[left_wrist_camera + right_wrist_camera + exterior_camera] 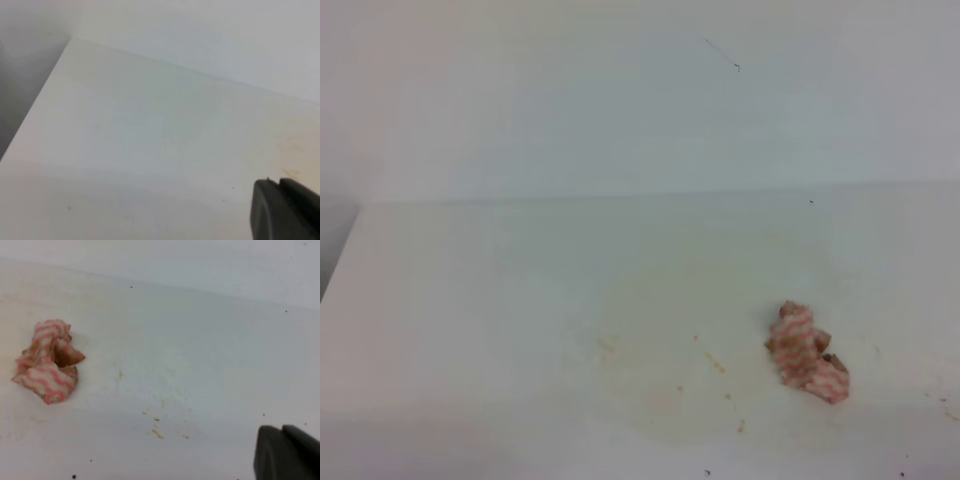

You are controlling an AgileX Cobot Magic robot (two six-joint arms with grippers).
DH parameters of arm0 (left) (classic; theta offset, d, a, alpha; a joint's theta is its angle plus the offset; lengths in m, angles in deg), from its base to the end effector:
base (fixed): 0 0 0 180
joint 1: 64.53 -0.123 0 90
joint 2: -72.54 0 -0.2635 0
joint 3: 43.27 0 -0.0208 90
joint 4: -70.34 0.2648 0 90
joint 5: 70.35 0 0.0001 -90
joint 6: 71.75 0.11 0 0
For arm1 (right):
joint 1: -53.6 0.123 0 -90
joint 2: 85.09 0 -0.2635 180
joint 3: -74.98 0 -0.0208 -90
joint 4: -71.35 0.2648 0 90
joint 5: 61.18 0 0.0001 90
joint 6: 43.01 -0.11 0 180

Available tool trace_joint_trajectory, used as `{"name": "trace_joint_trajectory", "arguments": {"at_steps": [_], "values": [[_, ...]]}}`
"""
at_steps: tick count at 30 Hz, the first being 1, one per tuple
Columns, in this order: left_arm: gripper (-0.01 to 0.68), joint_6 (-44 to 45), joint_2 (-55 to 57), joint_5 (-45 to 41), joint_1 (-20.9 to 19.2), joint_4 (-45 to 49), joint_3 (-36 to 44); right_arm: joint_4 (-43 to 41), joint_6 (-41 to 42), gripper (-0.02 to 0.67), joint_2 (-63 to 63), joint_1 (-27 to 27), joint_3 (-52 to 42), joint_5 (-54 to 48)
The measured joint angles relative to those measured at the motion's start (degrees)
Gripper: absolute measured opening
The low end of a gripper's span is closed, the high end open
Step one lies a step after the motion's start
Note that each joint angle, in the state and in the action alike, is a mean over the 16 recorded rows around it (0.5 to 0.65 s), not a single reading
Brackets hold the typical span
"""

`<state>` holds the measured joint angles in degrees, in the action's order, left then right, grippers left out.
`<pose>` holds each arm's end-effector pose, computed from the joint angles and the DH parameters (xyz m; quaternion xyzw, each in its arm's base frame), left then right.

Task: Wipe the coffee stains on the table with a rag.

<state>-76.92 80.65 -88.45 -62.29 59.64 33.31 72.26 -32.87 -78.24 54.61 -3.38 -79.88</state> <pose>0.1077 -0.0106 0.1815 -0.0711 0.7765 -0.1179 0.6149 0.1072 0.0025 0.1707 -0.0722 0.7842 -0.0424 0.6148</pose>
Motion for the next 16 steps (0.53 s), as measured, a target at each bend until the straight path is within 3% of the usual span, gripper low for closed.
{"name": "trace_joint_trajectory", "arguments": {"at_steps": [16], "values": [[-0.001, 0.0, 0.0, 0.0, 0.0, 0.0, 0.5, 0.0, -0.1, -0.003, 0.1, 0.0, 0.2, -0.1]]}}
